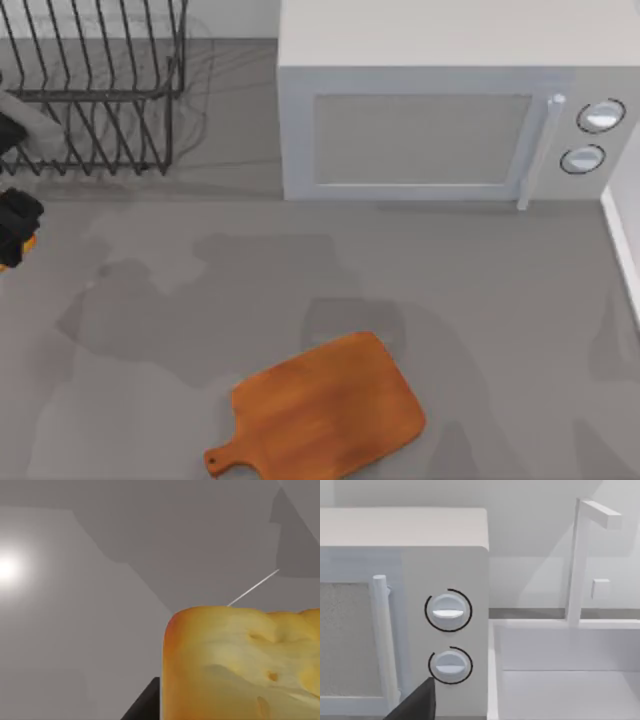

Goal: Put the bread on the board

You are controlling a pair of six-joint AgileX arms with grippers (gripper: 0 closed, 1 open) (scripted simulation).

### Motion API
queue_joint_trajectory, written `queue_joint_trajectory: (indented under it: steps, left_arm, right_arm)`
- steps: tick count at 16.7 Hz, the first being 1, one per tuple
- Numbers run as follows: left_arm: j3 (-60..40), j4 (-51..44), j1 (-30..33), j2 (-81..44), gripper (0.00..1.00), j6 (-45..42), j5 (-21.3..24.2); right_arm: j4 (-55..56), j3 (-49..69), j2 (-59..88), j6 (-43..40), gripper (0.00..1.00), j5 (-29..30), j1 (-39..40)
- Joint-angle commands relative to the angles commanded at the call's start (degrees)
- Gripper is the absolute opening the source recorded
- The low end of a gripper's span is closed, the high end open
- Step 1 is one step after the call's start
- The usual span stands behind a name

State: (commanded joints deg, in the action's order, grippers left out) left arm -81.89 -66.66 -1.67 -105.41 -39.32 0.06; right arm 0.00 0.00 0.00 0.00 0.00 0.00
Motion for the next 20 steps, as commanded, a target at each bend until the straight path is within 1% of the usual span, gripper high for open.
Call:
queue_joint_trajectory:
  steps: [2,5,8,15,18,20]
  left_arm:
    - [-0.2,0.1,2.8,-0.5,0.0,4.2,0.0]
    - [-0.3,0.4,9.5,-1.3,0.0,14.5,-0.1]
    - [0.3,0.9,18.0,-2.2,0.0,29.2,-0.1]
    - [3.5,3.3,39.7,-2.4,0.0,69.1,0.2]
    - [4.7,4.8,46.9,-1.6,0.0,81.0,0.1]
    - [5.4,5.7,50.3,-0.9,0.0,85.8,-0.1]
  right_arm:
    - [0.0,0.0,0.0,0.0,1.0,0.0,0.0]
    - [0.0,0.0,0.0,0.0,1.0,0.0,0.0]
    - [0.0,0.0,0.0,0.0,1.0,0.0,0.0]
    - [0.0,0.0,0.0,0.0,1.0,0.0,0.0]
    - [0.0,0.0,0.0,0.0,1.0,0.0,0.0]
    - [0.0,0.0,0.0,0.0,1.0,0.0,0.0]
